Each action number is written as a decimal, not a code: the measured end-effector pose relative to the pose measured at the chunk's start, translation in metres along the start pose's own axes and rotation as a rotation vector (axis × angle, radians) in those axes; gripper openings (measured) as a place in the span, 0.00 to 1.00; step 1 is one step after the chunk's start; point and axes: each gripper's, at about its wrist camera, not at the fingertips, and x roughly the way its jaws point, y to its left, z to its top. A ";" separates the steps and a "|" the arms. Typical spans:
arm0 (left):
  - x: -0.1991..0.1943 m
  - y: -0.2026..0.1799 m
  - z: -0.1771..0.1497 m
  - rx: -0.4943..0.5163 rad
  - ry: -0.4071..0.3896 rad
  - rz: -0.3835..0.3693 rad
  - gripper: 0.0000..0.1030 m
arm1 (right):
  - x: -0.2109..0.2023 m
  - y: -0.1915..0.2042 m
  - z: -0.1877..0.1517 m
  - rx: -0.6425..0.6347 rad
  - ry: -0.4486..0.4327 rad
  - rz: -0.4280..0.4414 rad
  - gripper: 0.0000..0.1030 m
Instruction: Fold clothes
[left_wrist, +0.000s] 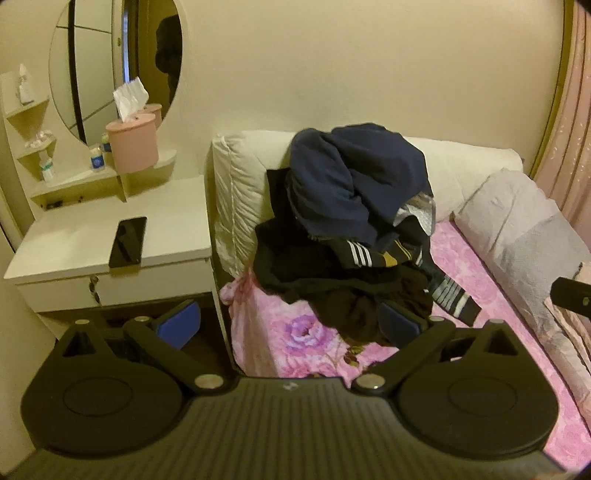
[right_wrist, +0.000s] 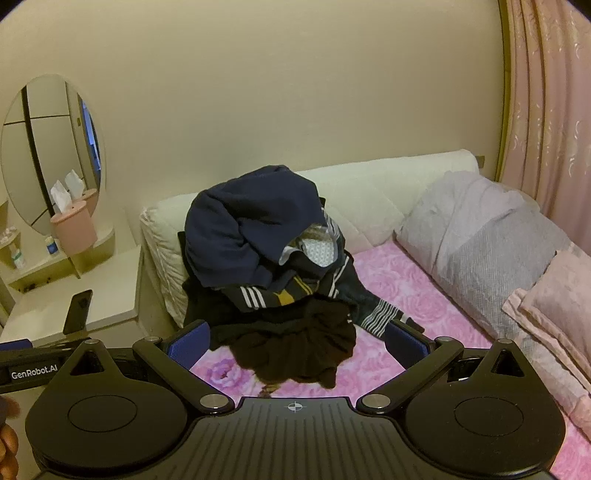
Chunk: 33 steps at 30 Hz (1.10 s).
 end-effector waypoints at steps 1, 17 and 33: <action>-0.002 -0.003 -0.002 0.005 -0.004 0.002 0.98 | 0.000 0.001 -0.001 -0.002 0.003 0.000 1.00; 0.001 0.002 -0.009 -0.008 0.033 -0.047 0.97 | 0.006 0.007 -0.009 -0.028 0.048 0.005 1.00; -0.001 -0.003 -0.010 -0.001 0.043 -0.044 0.97 | 0.008 0.006 -0.014 -0.029 0.058 0.015 1.00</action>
